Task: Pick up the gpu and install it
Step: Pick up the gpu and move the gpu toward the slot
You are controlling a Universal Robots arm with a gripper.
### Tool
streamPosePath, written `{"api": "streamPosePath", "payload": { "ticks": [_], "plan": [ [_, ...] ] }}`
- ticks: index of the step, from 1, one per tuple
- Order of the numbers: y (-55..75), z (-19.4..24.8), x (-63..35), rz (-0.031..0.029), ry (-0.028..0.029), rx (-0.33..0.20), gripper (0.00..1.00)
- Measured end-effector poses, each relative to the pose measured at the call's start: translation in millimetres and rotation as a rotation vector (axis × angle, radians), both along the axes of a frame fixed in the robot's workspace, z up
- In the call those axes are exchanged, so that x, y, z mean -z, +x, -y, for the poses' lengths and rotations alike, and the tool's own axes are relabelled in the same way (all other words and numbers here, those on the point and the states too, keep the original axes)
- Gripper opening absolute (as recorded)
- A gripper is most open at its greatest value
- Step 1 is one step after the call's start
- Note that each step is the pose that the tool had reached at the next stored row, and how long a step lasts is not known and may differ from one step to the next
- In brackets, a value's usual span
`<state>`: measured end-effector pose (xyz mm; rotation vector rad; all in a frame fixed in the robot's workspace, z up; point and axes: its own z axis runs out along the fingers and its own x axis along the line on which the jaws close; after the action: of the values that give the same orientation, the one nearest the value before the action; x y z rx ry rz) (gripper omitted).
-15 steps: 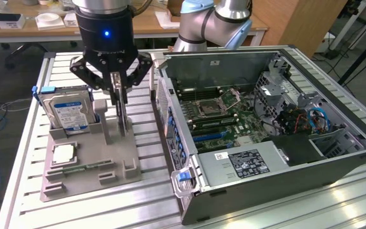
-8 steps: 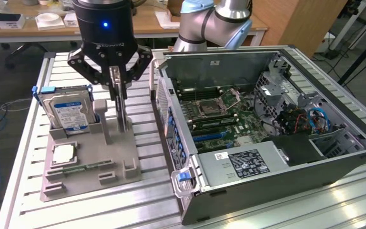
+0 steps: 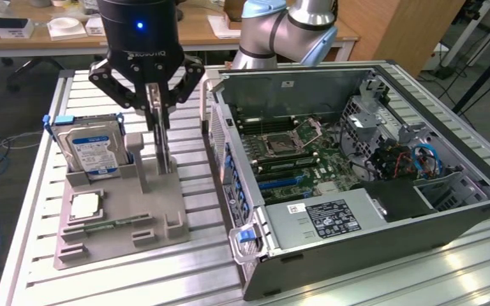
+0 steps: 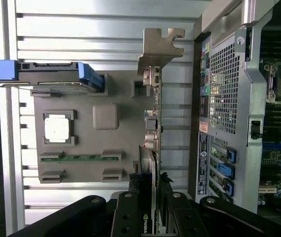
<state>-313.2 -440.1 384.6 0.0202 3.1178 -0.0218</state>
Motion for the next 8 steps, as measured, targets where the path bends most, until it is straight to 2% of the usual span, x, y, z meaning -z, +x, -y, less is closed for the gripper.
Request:
{"api": "streamPosePath", "payload": {
  "ticks": [8],
  "plan": [
    [0.0, 0.0, -1.7, 0.0000, 0.0000, 0.000, 0.26]
  ]
}}
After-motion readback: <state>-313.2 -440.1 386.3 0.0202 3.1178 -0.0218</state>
